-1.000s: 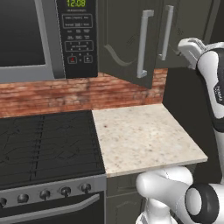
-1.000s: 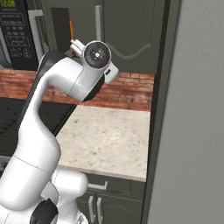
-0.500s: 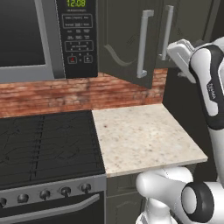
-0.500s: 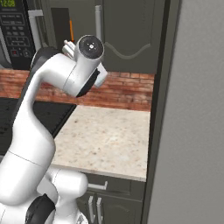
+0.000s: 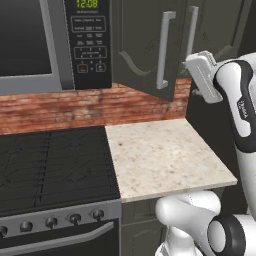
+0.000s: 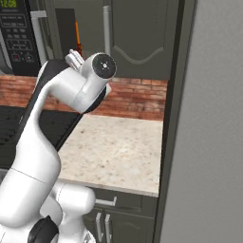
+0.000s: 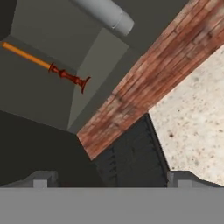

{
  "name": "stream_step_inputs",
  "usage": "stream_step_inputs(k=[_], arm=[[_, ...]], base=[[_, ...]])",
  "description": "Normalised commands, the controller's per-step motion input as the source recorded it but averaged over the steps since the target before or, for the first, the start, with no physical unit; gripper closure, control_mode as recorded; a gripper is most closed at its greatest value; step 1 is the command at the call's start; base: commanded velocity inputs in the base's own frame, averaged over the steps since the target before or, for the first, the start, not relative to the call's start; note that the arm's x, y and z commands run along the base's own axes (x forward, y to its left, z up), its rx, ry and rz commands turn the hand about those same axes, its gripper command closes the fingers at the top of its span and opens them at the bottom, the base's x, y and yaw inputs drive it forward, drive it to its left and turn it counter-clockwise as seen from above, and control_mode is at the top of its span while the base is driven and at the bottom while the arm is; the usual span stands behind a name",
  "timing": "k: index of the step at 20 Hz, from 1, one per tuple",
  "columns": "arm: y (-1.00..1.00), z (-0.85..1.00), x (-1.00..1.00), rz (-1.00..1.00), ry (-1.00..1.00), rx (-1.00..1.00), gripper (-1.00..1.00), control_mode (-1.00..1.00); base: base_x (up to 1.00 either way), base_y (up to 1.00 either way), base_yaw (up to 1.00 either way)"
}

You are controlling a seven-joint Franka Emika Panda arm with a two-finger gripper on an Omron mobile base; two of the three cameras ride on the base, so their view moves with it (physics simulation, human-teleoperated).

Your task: Get the candle and the beer from the cabinet and move them to the dining counter.

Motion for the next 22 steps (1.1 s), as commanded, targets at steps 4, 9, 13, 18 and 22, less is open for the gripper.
stream_step_inputs(k=[4,9,13,18,22], arm=[[0.17,-0.04,0.25,0.11,0.05,0.20,-1.00,-1.00],[0.17,0.00,0.35,0.15,0.12,0.17,-1.00,-1.00],[0.18,-0.03,0.29,0.17,0.09,0.16,-1.00,-1.00],[0.50,-0.06,0.05,0.22,0.03,0.12,-1.00,-1.00],[0.78,-0.02,-0.03,0.27,0.00,0.05,-1.00,-1.00]], base=[[0.00,0.00,0.00],[0.00,0.00,0.00],[0.00,0.00,0.00],[0.00,0.00,0.00],[0.00,0.00,0.00]])
